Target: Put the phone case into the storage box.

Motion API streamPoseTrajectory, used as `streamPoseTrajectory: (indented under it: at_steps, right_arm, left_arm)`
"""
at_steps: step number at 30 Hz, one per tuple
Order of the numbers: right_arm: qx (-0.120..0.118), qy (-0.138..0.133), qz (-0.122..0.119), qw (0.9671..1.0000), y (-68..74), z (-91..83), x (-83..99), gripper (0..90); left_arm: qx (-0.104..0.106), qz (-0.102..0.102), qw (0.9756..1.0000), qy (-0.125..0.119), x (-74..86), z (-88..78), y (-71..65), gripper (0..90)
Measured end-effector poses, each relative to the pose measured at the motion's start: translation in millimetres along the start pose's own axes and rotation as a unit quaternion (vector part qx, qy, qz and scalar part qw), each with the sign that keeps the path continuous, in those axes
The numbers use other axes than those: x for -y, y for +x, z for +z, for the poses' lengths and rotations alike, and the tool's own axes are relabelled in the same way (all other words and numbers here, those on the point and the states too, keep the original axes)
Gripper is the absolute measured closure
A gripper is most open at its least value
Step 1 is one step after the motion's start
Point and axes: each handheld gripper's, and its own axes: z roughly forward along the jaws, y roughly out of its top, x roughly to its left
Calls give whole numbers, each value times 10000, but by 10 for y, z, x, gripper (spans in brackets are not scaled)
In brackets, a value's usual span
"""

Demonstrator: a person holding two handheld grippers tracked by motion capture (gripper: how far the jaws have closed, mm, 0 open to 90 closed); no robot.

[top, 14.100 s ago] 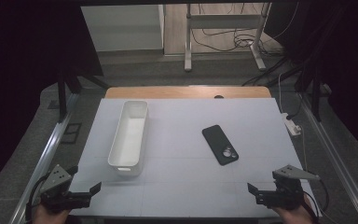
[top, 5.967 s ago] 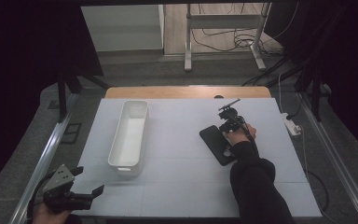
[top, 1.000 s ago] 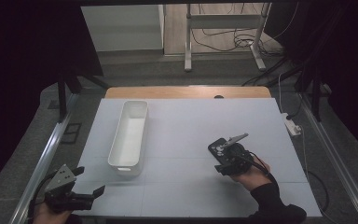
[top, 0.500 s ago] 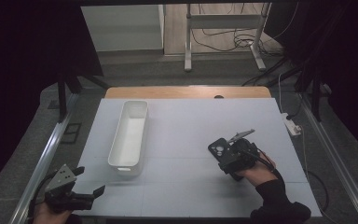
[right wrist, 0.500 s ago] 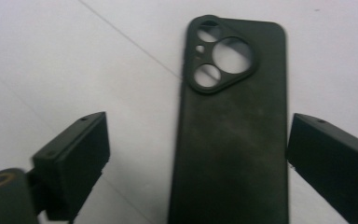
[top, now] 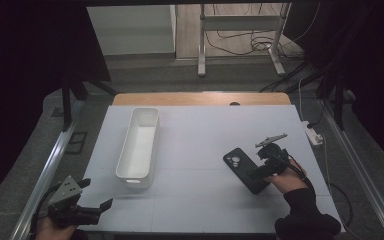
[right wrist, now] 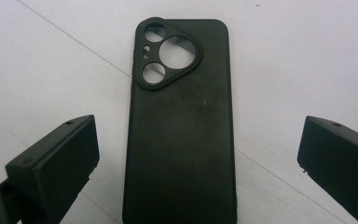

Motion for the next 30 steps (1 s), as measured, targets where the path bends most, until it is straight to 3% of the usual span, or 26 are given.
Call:
streamPoseTrajectory:
  at_steps: [15,30]
  right_arm:
    - [-125,262,-36,9996,32,227,76,0]
    - [-4,655,-268,9975,86,504,178,0]
  left_arm:
    - [8,-5,10000,-9,2,-4,4,12]
    - [12,5,10000,-9,3,-6,2,12]
